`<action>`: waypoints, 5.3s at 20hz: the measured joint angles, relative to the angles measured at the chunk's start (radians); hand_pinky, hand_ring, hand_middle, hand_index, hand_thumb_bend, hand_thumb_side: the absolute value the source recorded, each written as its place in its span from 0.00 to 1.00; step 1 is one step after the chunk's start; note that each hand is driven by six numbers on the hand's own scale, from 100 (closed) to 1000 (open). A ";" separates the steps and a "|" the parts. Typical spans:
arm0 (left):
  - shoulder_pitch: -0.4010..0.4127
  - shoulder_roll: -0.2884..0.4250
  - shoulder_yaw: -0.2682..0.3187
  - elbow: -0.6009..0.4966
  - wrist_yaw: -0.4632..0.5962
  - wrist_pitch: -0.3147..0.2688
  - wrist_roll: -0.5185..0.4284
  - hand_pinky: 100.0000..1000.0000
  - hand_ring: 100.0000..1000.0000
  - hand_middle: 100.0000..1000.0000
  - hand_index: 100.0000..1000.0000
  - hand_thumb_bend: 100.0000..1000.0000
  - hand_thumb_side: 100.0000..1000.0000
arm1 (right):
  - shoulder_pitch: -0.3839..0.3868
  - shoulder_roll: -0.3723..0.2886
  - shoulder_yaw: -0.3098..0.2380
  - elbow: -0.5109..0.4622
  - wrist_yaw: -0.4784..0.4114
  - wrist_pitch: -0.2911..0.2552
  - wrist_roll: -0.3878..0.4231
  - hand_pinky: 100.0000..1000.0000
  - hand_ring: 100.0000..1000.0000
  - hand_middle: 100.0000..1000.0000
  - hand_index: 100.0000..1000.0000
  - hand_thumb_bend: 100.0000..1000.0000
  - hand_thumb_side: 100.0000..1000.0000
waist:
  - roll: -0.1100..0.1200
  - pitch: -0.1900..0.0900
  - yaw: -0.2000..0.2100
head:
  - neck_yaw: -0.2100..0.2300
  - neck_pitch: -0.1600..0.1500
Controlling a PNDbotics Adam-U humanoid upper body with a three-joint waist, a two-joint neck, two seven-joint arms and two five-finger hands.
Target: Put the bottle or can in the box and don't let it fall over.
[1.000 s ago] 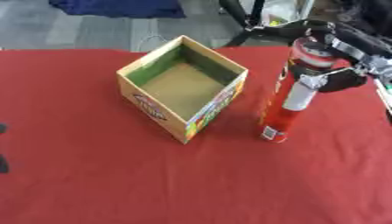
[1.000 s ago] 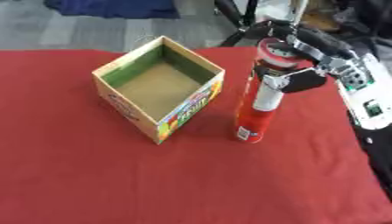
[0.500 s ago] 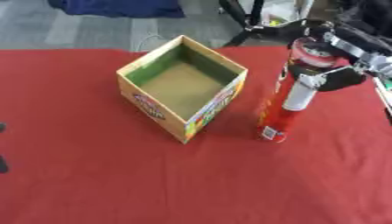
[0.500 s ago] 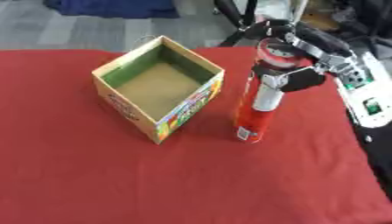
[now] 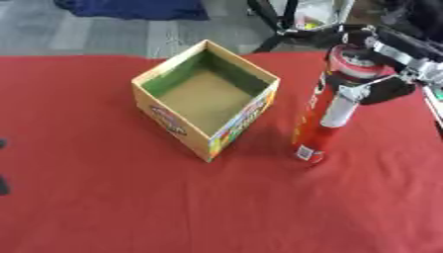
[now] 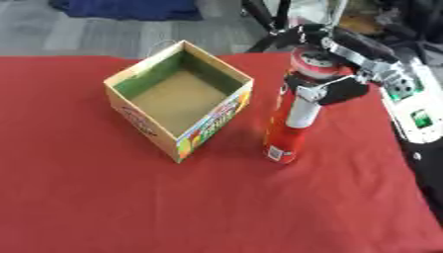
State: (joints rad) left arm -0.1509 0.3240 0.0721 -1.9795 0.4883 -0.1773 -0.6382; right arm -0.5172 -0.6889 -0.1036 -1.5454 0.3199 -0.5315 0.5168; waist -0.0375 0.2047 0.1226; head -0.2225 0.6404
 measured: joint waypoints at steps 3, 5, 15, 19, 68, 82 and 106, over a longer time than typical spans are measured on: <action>0.000 0.000 0.000 0.000 0.001 0.001 -0.001 0.46 0.83 0.78 0.80 0.00 0.62 | 0.000 0.001 0.000 0.000 -0.001 -0.008 -0.010 0.19 0.56 0.74 0.71 0.00 0.13 | 0.000 0.001 0.000 | 0.000 0.000; 0.000 0.000 0.000 0.000 0.001 0.001 -0.001 0.46 0.83 0.78 0.79 0.00 0.62 | 0.003 0.003 0.000 0.000 -0.008 -0.018 -0.025 0.17 0.54 0.67 0.64 0.00 0.13 | 0.000 0.002 -0.001 | 0.000 0.000; 0.000 0.000 0.000 0.000 0.001 0.002 -0.002 0.46 0.82 0.75 0.78 0.00 0.61 | 0.015 0.008 0.012 0.002 -0.029 -0.051 -0.128 0.09 0.34 0.30 0.36 0.00 0.19 | 0.000 0.004 -0.004 | 0.000 0.000; 0.000 0.000 0.000 0.000 0.001 0.002 -0.002 0.46 0.82 0.74 0.78 0.00 0.61 | 0.016 0.009 0.016 0.003 -0.036 -0.054 -0.152 0.05 0.28 0.25 0.32 0.00 0.20 | 0.000 0.005 -0.004 | 0.000 0.000; 0.001 0.002 0.000 0.000 0.006 0.014 -0.001 0.47 0.81 0.70 0.75 0.00 0.61 | -0.185 -0.169 0.037 -0.117 -0.501 0.061 -0.174 0.00 0.07 0.06 0.08 0.00 0.00 | -0.033 -0.012 0.026 | -0.014 0.018; -0.038 0.019 -0.009 0.000 0.014 0.005 -0.019 0.47 0.81 0.70 0.75 0.00 0.61 | -0.311 -0.159 0.037 -0.052 -0.573 0.074 -0.243 0.00 0.08 0.06 0.07 0.00 0.00 | -0.057 0.017 0.105 | -0.072 0.006; -0.095 0.028 -0.020 0.000 0.005 -0.020 -0.062 0.46 0.81 0.69 0.75 0.00 0.60 | -0.317 -0.105 0.058 0.097 -0.329 -0.104 -0.380 0.00 0.11 0.04 0.10 0.00 0.00 | -0.099 0.098 0.219 | -0.145 -0.068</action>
State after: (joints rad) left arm -0.2457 0.3519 0.0526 -1.9795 0.4935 -0.1971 -0.7002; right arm -0.8343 -0.7941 -0.0451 -1.4488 -0.0087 -0.6352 0.1364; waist -0.1367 0.3027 0.3414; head -0.3672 0.5723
